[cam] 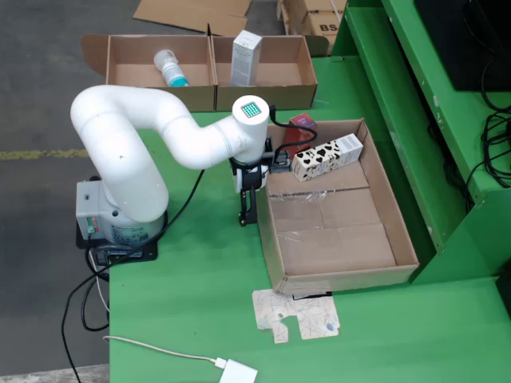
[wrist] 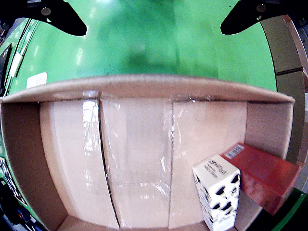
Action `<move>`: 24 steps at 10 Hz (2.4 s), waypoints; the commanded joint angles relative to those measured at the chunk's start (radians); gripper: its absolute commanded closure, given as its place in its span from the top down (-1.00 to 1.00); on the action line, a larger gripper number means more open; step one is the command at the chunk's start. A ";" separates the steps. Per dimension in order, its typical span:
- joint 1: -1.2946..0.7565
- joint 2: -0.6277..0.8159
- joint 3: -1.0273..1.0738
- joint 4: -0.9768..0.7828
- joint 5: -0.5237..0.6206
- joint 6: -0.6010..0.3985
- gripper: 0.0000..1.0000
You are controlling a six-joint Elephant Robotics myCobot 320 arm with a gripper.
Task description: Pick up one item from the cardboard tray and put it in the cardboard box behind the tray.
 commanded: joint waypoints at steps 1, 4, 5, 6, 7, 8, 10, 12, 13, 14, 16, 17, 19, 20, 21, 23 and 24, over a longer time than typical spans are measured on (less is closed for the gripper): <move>-0.006 0.018 0.021 0.013 0.005 0.003 1.00; -0.006 0.018 0.021 0.013 0.005 0.003 1.00; -0.006 0.018 0.021 0.013 0.005 0.003 1.00; -0.006 0.018 0.021 0.013 0.005 0.003 1.00; -0.006 0.018 0.021 0.013 0.005 0.003 1.00; -0.006 0.018 0.021 0.013 0.005 0.003 1.00; -0.006 0.018 0.021 0.013 0.005 0.003 1.00; -0.006 0.018 0.021 0.013 0.005 0.003 1.00; -0.006 0.018 0.021 0.013 0.005 0.003 1.00; -0.006 0.018 0.021 0.013 0.005 0.003 1.00; -0.006 0.018 0.021 0.013 0.005 0.003 1.00; -0.006 0.018 0.021 0.013 0.005 0.003 1.00; -0.006 0.018 0.021 0.013 0.005 0.003 1.00; -0.006 0.018 0.021 0.013 0.005 0.003 1.00; 0.110 0.191 0.079 -0.159 -0.044 0.076 1.00; 0.234 0.318 0.201 -0.365 -0.102 0.160 1.00; 0.234 0.318 0.201 -0.365 -0.102 0.160 1.00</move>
